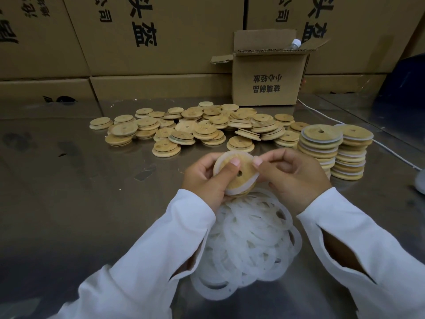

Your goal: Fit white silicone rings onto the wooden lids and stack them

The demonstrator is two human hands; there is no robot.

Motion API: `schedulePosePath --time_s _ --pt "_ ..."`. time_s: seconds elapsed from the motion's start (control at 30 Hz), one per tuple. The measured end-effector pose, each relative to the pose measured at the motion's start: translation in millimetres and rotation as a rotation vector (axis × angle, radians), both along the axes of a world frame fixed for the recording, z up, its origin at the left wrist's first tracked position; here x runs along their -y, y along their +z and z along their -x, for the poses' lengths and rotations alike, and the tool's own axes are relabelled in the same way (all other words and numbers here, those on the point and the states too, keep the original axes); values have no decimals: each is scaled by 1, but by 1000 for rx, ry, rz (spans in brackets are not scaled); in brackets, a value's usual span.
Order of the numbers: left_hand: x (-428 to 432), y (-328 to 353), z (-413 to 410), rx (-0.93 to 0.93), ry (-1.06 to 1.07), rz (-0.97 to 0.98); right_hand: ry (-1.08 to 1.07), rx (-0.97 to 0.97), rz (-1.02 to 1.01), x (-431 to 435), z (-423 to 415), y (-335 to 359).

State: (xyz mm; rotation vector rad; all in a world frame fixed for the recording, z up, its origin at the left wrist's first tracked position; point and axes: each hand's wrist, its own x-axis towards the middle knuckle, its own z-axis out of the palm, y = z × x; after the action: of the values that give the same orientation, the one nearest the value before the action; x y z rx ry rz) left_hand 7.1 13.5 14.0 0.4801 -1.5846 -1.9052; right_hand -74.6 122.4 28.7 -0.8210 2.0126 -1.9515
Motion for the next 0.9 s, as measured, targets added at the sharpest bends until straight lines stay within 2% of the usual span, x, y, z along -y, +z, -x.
schedulePosePath --time_s 0.2,0.33,0.43,0.67,0.8,0.9 --pt "-3 1 2 -48 68 -76 -218 -288 -19 8 -11 -10" --pt "-4 0 4 -58 -42 -268 -304 -386 -48 9 -9 -14" --pt "-2 1 3 -46 -107 -281 -299 -438 -72 7 -6 -14" --pt "3 1 -3 116 -85 28 -175 -482 -119 3 -6 -9" --pt "4 3 -4 111 -50 167 -134 -356 -85 2 -3 -5" --pt "5 3 -5 99 -39 196 -70 -276 -76 1 -2 -4"
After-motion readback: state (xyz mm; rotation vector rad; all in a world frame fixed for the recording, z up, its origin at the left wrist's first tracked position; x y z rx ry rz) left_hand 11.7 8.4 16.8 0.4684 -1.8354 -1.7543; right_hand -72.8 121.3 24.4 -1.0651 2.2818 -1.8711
